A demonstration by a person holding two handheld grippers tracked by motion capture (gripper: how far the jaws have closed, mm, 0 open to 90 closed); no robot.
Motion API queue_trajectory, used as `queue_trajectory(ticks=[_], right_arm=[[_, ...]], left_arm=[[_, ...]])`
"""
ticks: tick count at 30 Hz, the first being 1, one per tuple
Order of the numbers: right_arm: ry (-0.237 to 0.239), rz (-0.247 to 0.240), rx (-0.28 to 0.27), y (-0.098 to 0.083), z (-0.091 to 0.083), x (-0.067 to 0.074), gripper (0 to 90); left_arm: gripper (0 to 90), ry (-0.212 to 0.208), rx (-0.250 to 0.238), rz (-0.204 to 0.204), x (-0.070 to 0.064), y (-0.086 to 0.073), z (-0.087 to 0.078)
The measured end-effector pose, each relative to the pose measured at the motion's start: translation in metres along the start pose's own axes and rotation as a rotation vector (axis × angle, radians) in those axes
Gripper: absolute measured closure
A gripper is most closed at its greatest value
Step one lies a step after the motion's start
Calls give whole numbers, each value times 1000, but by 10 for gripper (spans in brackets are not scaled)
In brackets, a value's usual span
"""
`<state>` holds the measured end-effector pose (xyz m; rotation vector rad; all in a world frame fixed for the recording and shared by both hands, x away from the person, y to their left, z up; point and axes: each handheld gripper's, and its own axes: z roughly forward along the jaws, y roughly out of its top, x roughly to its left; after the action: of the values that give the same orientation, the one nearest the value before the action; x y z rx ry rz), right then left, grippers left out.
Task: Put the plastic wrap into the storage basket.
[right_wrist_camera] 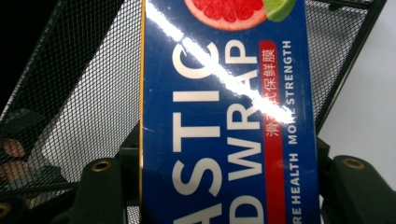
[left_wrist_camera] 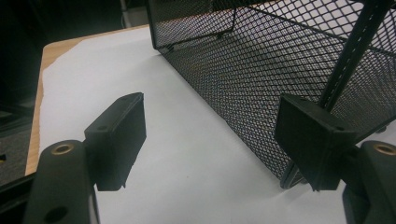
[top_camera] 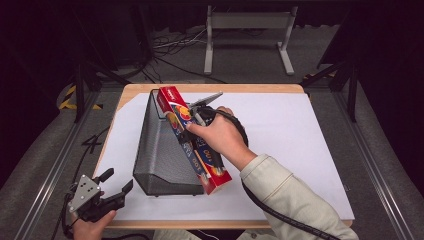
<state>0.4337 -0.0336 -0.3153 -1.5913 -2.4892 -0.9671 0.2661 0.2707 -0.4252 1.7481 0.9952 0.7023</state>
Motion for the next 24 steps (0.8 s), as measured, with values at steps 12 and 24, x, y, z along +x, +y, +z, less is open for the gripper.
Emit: queue_trajectory(ticks=[12,24], right_arm=[[-11,18,24,-1,19,5,395],[-54,37,82,0,34,8,392]], left_arm=[[257,-1,-3,0,0,0,-1],[257,-2,-5,0,0,0,-1]])
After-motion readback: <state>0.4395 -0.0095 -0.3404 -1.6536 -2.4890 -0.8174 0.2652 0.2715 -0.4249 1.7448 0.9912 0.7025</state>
